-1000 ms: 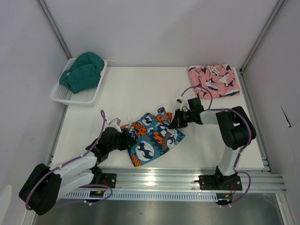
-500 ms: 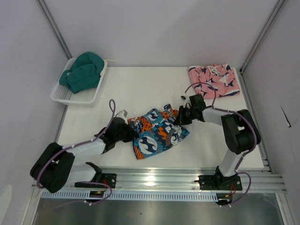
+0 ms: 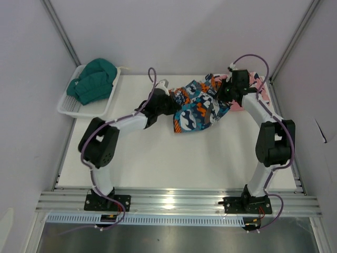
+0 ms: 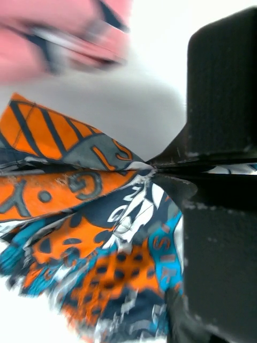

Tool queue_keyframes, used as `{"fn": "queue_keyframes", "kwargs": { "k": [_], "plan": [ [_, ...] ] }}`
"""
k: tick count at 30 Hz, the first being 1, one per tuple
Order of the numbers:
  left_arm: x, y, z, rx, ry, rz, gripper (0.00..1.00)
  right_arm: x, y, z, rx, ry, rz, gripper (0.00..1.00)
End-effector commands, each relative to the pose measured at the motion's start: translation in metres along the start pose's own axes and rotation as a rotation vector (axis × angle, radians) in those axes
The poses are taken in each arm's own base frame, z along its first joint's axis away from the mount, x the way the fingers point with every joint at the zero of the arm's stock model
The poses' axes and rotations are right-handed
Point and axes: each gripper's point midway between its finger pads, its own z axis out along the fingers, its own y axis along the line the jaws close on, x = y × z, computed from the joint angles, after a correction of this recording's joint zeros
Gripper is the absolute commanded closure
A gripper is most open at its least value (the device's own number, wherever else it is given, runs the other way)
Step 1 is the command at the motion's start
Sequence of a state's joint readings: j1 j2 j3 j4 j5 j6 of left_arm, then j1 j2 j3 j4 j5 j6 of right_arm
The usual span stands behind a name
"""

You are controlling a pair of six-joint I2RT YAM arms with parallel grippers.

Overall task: Fold and stack the shorts
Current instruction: Neatly place the folded shorts to the corner

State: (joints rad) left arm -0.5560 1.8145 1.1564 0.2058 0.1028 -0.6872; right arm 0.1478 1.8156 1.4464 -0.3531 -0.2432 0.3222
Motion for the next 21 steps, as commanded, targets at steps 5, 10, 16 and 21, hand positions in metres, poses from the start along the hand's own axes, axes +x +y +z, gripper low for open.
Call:
{"fn": "queue_keyframes", "kwargs": {
  "k": [5, 10, 16, 21],
  "plan": [
    [-0.054, -0.062, 0.092, 0.260, -0.070, -0.041, 1.00, -0.094, -0.034, 0.016, 0.025, -0.126, 0.113, 1.00],
    [-0.094, -0.097, 0.122, 0.443, -0.145, -0.169, 1.00, -0.143, -0.051, 0.012, -0.002, -0.199, 0.154, 1.00],
    [-0.115, -0.124, 0.154, 0.598, -0.211, -0.315, 1.00, -0.174, -0.081, 0.004, -0.009, -0.299, 0.233, 1.00],
    [-0.143, -0.138, 0.160, 0.619, -0.351, -0.348, 1.00, -0.199, -0.113, -0.004, -0.018, -0.361, 0.282, 1.00]
  ]
}}
